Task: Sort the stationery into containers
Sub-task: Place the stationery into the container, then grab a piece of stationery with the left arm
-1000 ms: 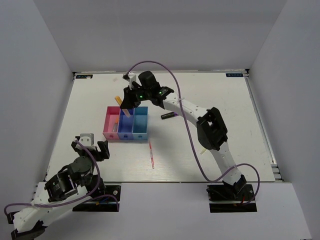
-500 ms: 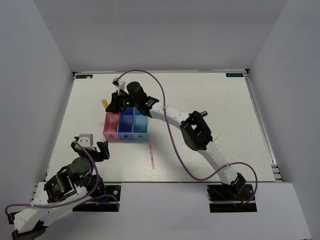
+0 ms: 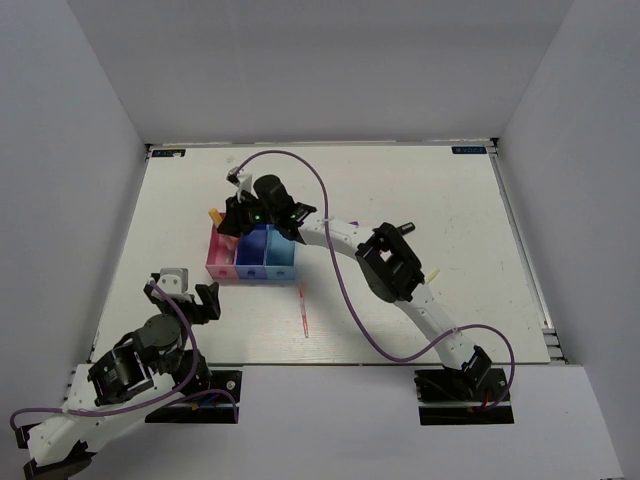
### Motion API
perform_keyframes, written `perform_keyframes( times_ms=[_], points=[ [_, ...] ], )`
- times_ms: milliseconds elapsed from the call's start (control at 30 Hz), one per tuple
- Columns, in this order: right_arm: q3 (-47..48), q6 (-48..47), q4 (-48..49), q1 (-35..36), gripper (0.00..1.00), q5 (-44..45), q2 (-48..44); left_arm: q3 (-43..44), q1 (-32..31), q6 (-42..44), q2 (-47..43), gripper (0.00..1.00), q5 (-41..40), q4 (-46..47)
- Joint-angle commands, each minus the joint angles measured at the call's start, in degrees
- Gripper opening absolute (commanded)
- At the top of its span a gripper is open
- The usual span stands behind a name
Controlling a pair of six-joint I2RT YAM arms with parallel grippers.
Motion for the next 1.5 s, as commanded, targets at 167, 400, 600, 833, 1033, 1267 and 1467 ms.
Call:
perform_keyframes(
  times_ms=[167,400,600,833,1033,1267,1467],
  points=[
    [0.2,-3.1,2.6,0.2,0.41,-0.4,-4.1,-0.1,0.0,0.4,0.9,0.82,0.6,0.6],
    [-2.5,-5.8,-1.5,-0.4,0.49,-0.1,-8.2,-0.3,-0.1,0.5,0.8,0.82,0.7,0.6],
    [-0.7,-12.9,-9.6,-1.9,0.44,0.3,-12.8,-0.5,-0.1,0.7,1.1,0.80,0.8,0.9],
    [-6.3,-28.0,-34.3,-4.5,0.00,17.7,-25.6,-0.6,-0.1,2.4,5.4,0.70,4.8,2.2],
    [-26.8,-35.7,-39.5,-6.6,0.15,24.1,-41.8,0.1,-0.2,4.0,14.7,0.67,10.6,2.6],
    [-48.9,-38.4,-37.4,-9.8,0.43,26.7,-57.9,0.9,-0.1,5.2,24.4,0.78,16.8,2.2],
    [-66.1,-34.7,-34.1,-11.9,0.77,25.6,-68.3,0.6,-0.2,6.4,27.0,0.79,21.2,3.9]
  ],
)
